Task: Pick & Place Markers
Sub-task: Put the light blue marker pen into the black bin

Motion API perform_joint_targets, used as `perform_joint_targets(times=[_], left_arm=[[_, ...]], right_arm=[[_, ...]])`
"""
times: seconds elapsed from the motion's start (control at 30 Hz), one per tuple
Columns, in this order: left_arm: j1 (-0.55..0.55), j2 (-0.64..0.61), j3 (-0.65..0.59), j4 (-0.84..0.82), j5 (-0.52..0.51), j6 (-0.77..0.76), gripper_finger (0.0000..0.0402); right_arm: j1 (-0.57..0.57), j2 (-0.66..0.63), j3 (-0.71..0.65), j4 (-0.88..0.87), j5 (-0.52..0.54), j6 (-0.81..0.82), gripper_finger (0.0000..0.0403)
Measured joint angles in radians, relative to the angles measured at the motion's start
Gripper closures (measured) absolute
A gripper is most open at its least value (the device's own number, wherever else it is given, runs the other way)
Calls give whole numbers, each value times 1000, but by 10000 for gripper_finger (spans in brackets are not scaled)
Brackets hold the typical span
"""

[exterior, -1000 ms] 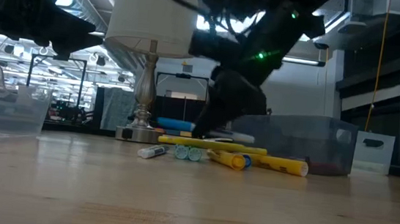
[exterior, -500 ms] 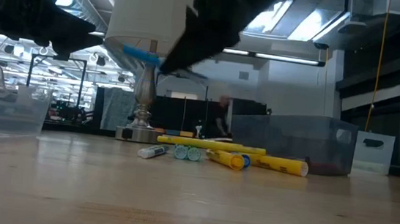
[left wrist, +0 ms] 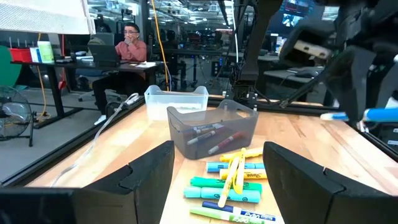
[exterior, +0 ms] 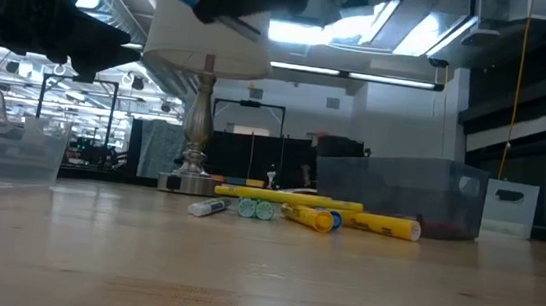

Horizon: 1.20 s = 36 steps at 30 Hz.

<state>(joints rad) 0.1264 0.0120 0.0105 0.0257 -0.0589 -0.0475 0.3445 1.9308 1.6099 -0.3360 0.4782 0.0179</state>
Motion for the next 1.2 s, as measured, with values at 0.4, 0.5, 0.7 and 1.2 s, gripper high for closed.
perform_joint_targets(times=[0.4, 0.5, 0.7, 1.2], left_arm=[[0, 0, 0, 0, 0, 0, 160], [0, 0, 0, 0, 0, -1, 160], [0, 0, 0, 0, 0, 0, 160], [0, 0, 0, 0, 0, -1, 160]], right_arm=[[-52, 0, 139, -137, 37, 115, 362], [-75, 0, 178, -226, 70, 157, 362], [-127, 0, 262, -403, 79, 244, 362], [-234, 0, 371, -846, 76, 458, 362]])
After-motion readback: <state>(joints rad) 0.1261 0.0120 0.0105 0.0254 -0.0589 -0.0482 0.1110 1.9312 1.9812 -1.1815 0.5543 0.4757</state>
